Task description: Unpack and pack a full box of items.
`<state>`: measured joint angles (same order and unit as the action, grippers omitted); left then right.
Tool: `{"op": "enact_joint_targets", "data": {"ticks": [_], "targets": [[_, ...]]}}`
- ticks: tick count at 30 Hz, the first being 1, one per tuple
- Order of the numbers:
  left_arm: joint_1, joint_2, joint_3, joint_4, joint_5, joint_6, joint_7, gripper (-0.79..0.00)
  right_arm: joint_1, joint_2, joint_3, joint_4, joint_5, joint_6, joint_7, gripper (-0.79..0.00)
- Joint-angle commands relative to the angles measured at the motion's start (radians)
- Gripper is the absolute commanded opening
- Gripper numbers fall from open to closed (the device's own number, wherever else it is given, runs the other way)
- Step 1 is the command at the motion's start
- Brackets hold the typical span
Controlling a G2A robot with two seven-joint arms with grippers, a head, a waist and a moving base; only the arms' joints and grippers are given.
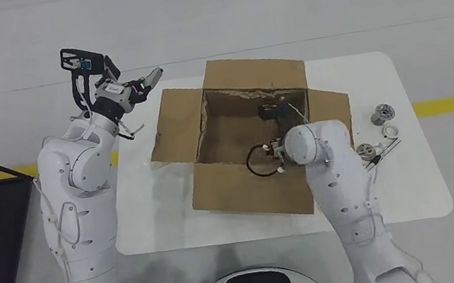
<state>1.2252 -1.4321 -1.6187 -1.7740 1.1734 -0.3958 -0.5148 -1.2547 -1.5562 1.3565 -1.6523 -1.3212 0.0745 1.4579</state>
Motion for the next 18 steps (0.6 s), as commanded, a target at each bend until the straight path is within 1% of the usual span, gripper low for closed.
{"op": "enact_joint_targets", "data": {"ticks": [1,5,8,9,10,12,13,15,16,17,18], "targets": [[0.0,0.0,-0.001,0.0,-0.001,0.0,0.0,0.0,0.0,0.008,0.027,-0.005,0.065,-0.093,0.063,-0.785],[0.0,0.0,-0.001,0.0,-0.001,0.0,0.0,0.0,-0.01,0.031,0.063,0.017,0.159,-0.246,0.078,-0.785],[0.0,0.0,-0.001,0.0,-0.001,0.0,0.0,0.0,-0.019,0.054,0.07,0.025,0.183,-0.316,0.078,-0.785],[0.0,0.0,-0.001,0.0,-0.001,0.0,0.0,0.0,-0.018,0.062,0.069,0.029,0.185,-0.332,0.078,-0.77],[0.0,0.0,-0.001,0.0,-0.001,0.0,0.0,0.0,-0.018,0.071,0.065,0.035,0.188,-0.346,0.078,-0.73],[0.0,0.0,-0.001,0.0,-0.001,0.0,0.0,0.0,-0.015,0.089,0.047,0.041,0.2,-0.359,0.078,-0.708],[0.0,0.0,-0.001,0.0,-0.001,0.0,0.0,0.0,-0.014,0.099,0.036,0.04,0.219,-0.359,0.078,-0.674],[0.0,0.0,-0.001,0.0,-0.001,0.0,0.0,0.0,-0.008,0.122,0.029,0.035,0.257,-0.359,0.078,-0.637],[0.0,0.0,-0.001,0.0,-0.001,0.0,0.0,0.0,-0.006,0.133,0.031,0.029,0.275,-0.359,0.078,-0.606],[0.0,0.0,-0.001,0.0,-0.001,0.0,0.0,0.0,-0.004,0.143,0.038,0.021,0.29,-0.352,0.078,-0.57],[0.0,0.0,-0.001,0.0,-0.001,0.0,0.0,0.0,-0.002,0.152,0.041,0.008,0.302,-0.335,0.078,-0.48]]}}
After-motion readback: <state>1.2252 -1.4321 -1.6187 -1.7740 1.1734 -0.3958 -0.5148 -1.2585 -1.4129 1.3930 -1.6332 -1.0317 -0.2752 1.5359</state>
